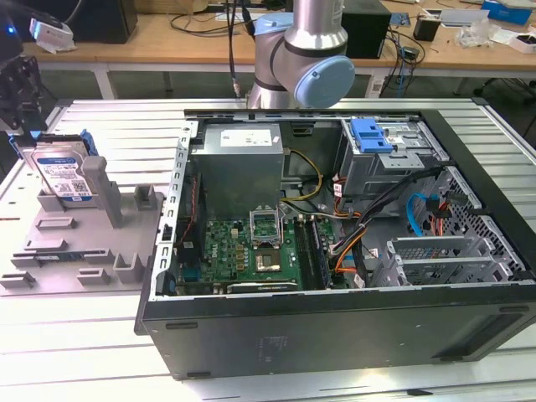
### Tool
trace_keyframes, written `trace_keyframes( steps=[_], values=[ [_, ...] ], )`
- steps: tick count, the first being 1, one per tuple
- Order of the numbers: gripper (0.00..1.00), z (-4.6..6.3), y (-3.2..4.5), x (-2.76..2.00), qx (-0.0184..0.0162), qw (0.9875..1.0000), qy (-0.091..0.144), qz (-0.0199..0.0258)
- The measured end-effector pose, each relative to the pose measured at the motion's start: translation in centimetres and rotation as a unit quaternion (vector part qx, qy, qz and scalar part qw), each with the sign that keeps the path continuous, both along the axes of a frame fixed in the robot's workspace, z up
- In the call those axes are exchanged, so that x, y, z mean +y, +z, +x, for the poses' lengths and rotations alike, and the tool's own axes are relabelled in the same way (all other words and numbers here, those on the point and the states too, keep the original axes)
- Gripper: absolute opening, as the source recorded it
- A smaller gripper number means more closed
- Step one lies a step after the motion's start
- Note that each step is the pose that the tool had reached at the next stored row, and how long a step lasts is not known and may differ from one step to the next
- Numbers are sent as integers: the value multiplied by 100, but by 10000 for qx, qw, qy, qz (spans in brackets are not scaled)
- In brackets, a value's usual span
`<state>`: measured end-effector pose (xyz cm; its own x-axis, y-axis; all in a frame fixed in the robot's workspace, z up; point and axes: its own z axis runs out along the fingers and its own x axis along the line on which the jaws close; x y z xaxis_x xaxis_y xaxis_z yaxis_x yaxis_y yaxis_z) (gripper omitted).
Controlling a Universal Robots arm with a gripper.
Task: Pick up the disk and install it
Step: 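Pick up the disk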
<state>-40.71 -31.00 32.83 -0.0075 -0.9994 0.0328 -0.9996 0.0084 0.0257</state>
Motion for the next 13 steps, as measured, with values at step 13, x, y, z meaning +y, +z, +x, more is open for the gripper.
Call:
trace_keyframes(
  steps=[13],
  values=[
    [48, -11, -111, 2, 0, 10000, 0, 0]
  ],
)
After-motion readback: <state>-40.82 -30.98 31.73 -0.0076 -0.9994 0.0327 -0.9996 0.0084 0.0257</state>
